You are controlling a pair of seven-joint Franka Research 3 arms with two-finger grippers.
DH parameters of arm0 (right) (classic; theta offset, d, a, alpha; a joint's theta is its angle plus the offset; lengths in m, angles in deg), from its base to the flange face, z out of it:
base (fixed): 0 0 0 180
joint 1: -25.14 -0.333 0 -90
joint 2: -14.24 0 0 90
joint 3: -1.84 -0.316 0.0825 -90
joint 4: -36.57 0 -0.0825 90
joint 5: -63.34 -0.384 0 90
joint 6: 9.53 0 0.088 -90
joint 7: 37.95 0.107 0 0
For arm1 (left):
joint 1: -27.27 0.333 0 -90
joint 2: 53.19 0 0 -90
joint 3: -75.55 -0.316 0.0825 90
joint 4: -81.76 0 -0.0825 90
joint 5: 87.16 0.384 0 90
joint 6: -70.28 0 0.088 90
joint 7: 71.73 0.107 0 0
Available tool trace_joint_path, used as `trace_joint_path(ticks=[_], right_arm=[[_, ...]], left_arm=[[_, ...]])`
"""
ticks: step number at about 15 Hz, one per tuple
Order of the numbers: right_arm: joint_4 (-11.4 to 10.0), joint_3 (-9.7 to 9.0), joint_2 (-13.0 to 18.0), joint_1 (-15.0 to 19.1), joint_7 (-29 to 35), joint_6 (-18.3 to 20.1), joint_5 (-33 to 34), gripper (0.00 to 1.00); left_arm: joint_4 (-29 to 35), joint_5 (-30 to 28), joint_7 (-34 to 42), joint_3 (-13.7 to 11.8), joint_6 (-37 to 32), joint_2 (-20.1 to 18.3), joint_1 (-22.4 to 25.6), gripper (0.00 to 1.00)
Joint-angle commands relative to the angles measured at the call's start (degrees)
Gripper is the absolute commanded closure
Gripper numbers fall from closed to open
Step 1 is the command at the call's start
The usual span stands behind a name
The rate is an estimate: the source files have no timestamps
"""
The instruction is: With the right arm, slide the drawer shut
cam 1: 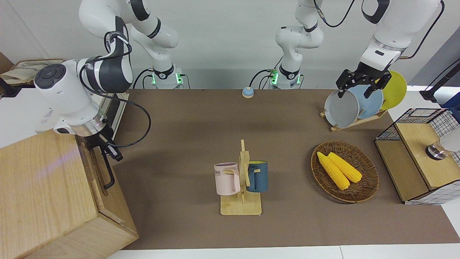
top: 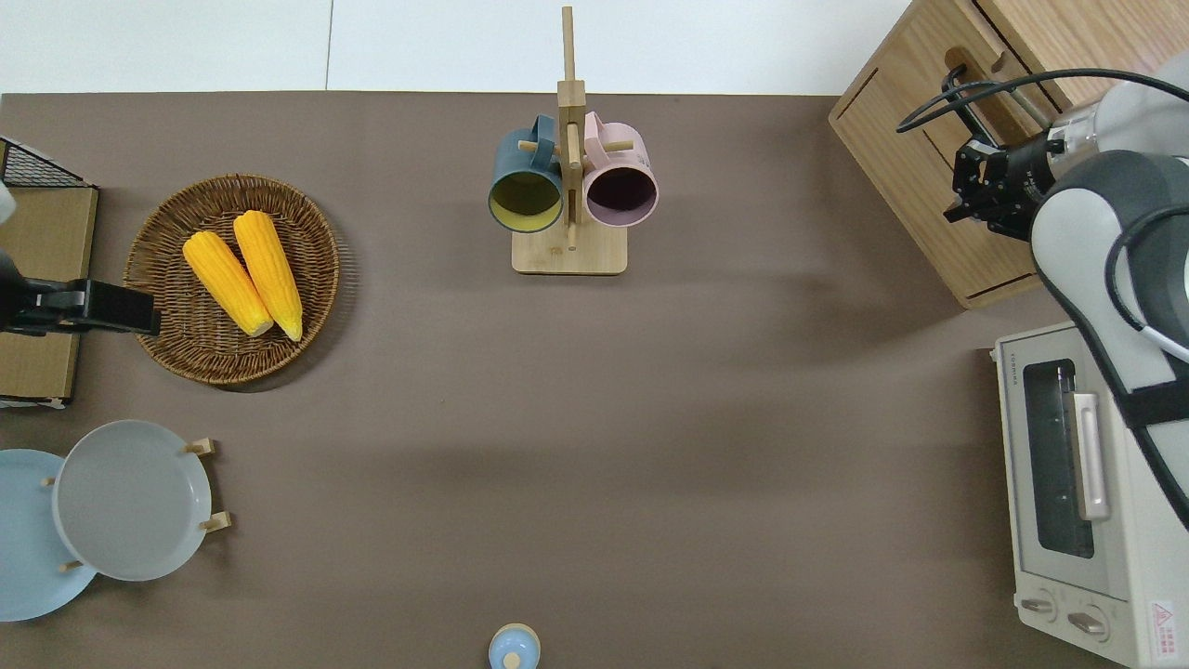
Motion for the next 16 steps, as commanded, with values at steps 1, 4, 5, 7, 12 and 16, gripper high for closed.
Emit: trace_joint_path(ticks=[1,4,5,7,12,16], right_arm=[[0.81,0.51,-0.22,2.77,-3.90,-0.55,0.72,1.000],[0.81,1.47,-0.22,3.03,-6.45,-0.55,0.72,1.000],[0.81,1.91,-0.22,3.04,-7.41,-0.55,0.72,1.000],[0.81,1.92,-0.22,3.91,-9.08,-0.64,0.63,1.000],[0.81,1.92,-0.31,3.92,-9.35,-0.72,0.63,1.000],[0.81,1.74,-0.22,2.95,-8.56,-0.64,0.63,1.000]], left_arm=[[-1.12,0.78,0.34,-0.93,0.04,0.69,-0.99,0.00],[-1.12,0.87,0.34,-0.93,0.04,0.69,-0.99,0.00],[-1.12,0.78,0.34,-0.93,0.04,0.69,-0.99,0.00],[-1.12,0.78,0.34,-0.93,0.04,0.69,-0.99,0.00],[-1.12,0.87,0.34,-0.93,0.04,0.69,-0.99,0.00],[-1.12,0.78,0.34,-0.93,0.04,0.69,-0.99,0.00]])
